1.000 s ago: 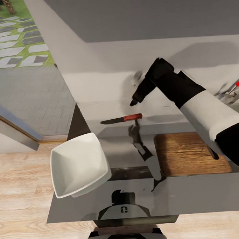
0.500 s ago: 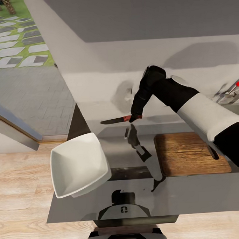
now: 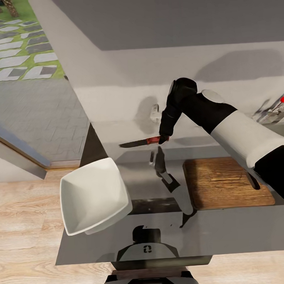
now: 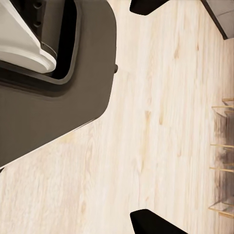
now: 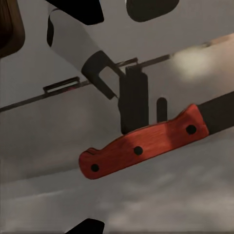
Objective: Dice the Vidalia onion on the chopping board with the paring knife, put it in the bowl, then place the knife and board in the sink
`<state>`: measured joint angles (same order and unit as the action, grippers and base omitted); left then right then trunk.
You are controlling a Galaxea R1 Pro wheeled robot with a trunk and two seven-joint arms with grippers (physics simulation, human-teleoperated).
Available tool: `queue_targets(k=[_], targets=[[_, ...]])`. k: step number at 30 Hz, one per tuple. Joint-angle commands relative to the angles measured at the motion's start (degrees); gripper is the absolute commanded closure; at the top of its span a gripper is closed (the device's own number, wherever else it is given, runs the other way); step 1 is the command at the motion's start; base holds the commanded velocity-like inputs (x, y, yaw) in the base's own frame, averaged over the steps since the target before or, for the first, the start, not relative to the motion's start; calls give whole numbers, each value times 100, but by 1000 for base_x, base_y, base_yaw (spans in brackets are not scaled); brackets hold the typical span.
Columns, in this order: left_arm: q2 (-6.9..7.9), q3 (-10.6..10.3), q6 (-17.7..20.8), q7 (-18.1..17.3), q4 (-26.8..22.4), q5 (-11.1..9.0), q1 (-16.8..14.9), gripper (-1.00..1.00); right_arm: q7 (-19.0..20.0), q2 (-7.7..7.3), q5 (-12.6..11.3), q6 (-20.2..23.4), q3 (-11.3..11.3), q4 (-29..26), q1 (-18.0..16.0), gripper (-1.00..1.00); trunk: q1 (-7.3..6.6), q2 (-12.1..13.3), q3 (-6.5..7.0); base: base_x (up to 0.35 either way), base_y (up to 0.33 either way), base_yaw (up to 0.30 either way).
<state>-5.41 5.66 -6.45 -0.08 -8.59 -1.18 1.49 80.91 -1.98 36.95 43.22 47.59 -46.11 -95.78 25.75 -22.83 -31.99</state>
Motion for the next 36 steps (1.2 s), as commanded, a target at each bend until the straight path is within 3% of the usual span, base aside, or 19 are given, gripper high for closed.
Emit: queue_targets(k=[1, 22, 29, 36], targets=[[-4, 32, -5, -1, -11, -13, 3, -100, 30, -4, 30, 53, 15, -15, -4, -100, 3, -9, -7, 0, 0, 0], [-3, 32, -5, -1, -2, -13, 3, -100, -8, -9, 196, 75, -2, -328, -10, -100, 3, -9, -46, 0, 0, 17], [-4, 32, -5, -1, -2, -10, 2, -100, -789, -13, 248, 81, -17, -329, -10, -100, 3, -9, -105, 0, 0, 83], [-4, 32, -5, -1, -2, -12, 4, -100, -937, -19, 251, 81, -21, -329, -9, -100, 3, -9, -165, 0, 0, 84]])
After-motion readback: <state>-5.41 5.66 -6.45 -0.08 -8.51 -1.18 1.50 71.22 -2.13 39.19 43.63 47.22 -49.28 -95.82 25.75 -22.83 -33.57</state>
